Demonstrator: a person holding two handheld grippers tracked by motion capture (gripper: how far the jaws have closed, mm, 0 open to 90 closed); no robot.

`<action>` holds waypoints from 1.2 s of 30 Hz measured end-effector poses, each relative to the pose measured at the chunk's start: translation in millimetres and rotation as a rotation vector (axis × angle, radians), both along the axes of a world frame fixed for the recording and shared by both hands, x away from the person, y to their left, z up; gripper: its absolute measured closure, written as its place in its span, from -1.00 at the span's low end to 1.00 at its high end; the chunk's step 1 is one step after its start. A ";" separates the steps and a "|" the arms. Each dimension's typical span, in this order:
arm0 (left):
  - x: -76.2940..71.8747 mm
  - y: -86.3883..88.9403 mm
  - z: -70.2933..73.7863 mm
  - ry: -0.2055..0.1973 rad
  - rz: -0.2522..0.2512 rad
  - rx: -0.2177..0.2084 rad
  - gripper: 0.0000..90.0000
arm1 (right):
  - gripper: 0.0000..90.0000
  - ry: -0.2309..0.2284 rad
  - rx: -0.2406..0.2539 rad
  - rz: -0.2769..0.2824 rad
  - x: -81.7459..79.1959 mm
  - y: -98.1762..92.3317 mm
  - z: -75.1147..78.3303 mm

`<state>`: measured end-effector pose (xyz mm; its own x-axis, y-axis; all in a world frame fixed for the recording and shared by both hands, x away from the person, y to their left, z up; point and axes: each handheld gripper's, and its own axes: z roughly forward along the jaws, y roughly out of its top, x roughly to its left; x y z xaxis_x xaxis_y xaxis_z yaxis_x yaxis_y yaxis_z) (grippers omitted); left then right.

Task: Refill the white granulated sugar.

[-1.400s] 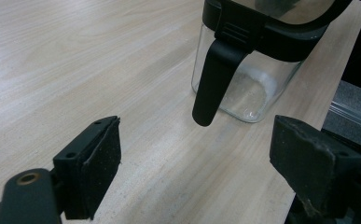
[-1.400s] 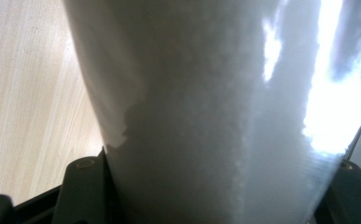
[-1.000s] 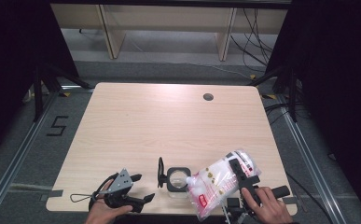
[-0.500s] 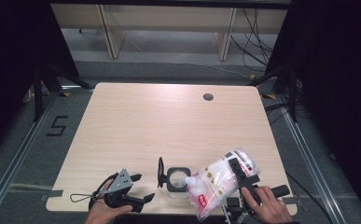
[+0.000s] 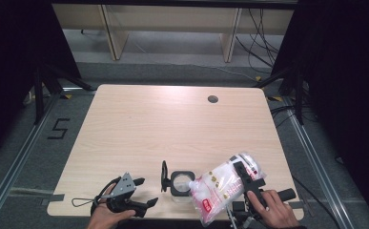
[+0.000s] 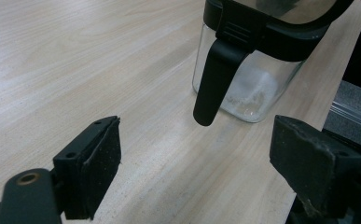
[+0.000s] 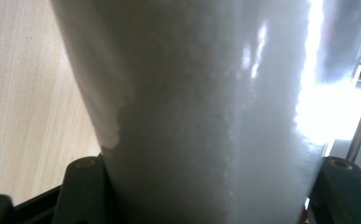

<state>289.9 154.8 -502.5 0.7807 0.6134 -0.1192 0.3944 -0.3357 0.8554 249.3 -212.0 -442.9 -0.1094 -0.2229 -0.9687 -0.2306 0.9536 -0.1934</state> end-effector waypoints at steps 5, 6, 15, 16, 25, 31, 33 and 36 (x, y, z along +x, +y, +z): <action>0.2 0.2 0.0 0.000 -0.001 0.003 -0.64 | -0.13 -0.010 -0.036 0.024 2.5 0.5 4.0; 0.0 0.0 -0.1 0.000 0.000 0.001 -0.64 | -0.13 -0.003 -0.016 0.010 2.1 -0.4 2.7; 1.3 1.0 0.4 -0.015 -0.014 0.013 -0.64 | -0.14 -0.021 -0.004 0.043 5.5 1.7 6.6; 1.3 1.0 0.4 -0.015 -0.014 0.013 -0.64 | -0.14 -0.021 -0.004 0.043 5.5 1.7 6.6; 0.6 0.1 -0.2 -0.004 -0.005 0.000 -0.64 | -0.13 -0.013 0.006 0.032 8.5 1.7 5.6; 1.3 0.4 -0.1 -0.010 -0.012 0.004 -0.64 | -0.13 -0.006 0.019 0.016 8.4 1.7 6.3; 1.4 0.5 -0.1 -0.009 -0.009 0.004 -0.64 | -0.13 -0.009 -0.010 0.036 10.0 3.1 9.5; 1.2 0.6 0.0 -0.009 -0.011 0.005 -0.64 | -0.13 -0.004 -0.017 0.028 9.9 4.5 10.9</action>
<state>291.2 155.4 -502.4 0.7886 0.6052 -0.1090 0.3825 -0.3440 0.8575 259.2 -207.5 -431.9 -0.0987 -0.2425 -0.9651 -0.2561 0.9434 -0.2108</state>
